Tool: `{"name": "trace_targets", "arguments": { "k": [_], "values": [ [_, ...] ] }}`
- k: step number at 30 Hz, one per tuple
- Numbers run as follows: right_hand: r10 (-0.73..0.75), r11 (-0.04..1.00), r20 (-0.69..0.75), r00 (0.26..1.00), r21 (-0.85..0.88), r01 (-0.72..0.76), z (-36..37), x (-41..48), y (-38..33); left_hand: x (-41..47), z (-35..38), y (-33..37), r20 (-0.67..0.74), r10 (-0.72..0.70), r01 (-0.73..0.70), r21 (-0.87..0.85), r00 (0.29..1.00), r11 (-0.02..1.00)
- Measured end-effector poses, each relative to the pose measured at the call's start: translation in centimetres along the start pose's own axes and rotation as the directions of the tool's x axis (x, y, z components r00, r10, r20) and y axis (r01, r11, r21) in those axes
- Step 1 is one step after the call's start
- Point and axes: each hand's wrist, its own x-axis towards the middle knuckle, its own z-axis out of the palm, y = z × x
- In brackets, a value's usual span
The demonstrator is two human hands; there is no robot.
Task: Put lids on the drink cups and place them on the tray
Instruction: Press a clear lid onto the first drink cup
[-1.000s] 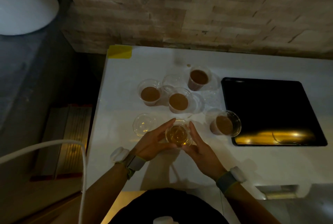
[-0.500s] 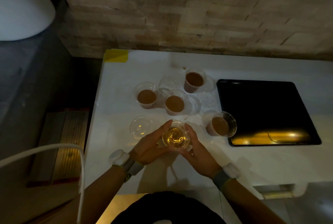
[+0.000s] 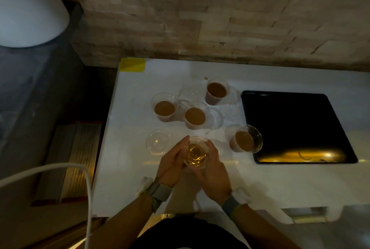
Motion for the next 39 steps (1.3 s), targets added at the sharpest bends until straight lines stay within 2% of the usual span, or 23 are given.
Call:
{"name": "trace_targets", "arguments": {
  "k": [3, 5, 9, 12, 16, 17, 18, 20, 22, 26, 30, 32, 34, 37, 39],
  "values": [
    [-0.034, 0.998, 0.000, 0.999, -0.044, 0.034, -0.2, -0.1, 0.2, 0.6, -0.2, -0.4, 0.005, 0.095, -0.095, 0.144, 0.995, 0.985],
    [-0.087, 0.991, 0.015, 0.996, -0.106, 0.088, -1.1, 0.3, 0.5, 0.9, -0.5, -1.0, 0.061, 0.175, -0.185, 0.253, 0.983, 0.950],
    [-0.237, 0.929, 0.143, 0.961, -0.256, 0.267, -2.5, 1.5, 1.4, 1.3, -1.1, -2.9, 0.209, 0.190, -0.256, 0.357, 0.959, 0.898],
    [-0.270, 0.905, 0.159, 0.950, -0.293, 0.307, -2.6, 1.5, 1.7, 1.3, -1.3, -3.1, 0.230, 0.182, -0.268, 0.431, 0.956, 0.862],
    [-0.249, 0.911, 0.141, 0.958, -0.301, 0.281, -2.0, 1.1, 1.9, 0.2, -0.7, -0.8, 0.199, 0.136, -0.200, 0.346, 0.970, 0.917],
    [-0.209, 0.947, 0.166, 0.964, -0.210, 0.242, -1.7, 1.1, 1.9, -0.2, -0.6, -0.3, 0.163, 0.113, -0.155, 0.272, 0.980, 0.950],
    [-0.149, 0.986, 0.198, 0.969, -0.047, 0.161, -1.5, 0.8, 2.0, -0.7, -0.4, 0.3, 0.123, 0.082, -0.107, 0.210, 0.989, 0.972],
    [-0.054, 0.979, 0.217, 0.975, 0.204, 0.009, -1.5, 0.5, 2.7, -1.5, 0.1, 1.4, 0.063, 0.024, -0.034, 0.159, 0.998, 0.987],
    [-0.003, 0.955, 0.148, 0.989, 0.294, -0.041, -1.6, 0.2, 3.1, -2.2, 0.3, 2.1, 0.046, 0.011, -0.019, 0.173, 0.999, 0.985],
    [-0.032, 0.950, 0.047, 0.998, 0.311, 0.016, -2.4, -0.2, 2.7, -2.7, 1.7, 3.5, -0.025, -0.006, 0.011, 0.191, 1.000, 0.981],
    [-0.031, 0.934, 0.062, 0.998, 0.357, 0.007, -5.3, -1.2, 1.9, -3.0, 2.4, 5.5, -0.038, 0.020, -0.011, 0.231, 0.999, 0.973],
    [-0.018, 0.922, 0.058, 0.998, 0.387, -0.006, -7.7, -1.7, 1.6, -3.1, 2.9, 7.2, -0.014, 0.072, -0.066, 0.247, 0.997, 0.967],
    [-0.047, 0.919, -0.002, 0.999, 0.393, 0.044, -10.8, -1.7, 1.6, -2.5, 4.2, 9.6, 0.019, 0.132, -0.133, 0.248, 0.991, 0.960],
    [-0.161, 0.950, -0.118, 0.980, 0.249, 0.186, -15.7, -0.9, 1.2, -0.8, 6.5, 13.1, 0.106, 0.166, -0.180, 0.136, 0.980, 0.974],
    [-0.206, 0.944, -0.156, 0.966, 0.229, 0.239, -18.4, 0.5, 1.9, 0.8, 8.0, 15.1, 0.169, 0.151, -0.164, 0.065, 0.974, 0.984]
  ]
}}
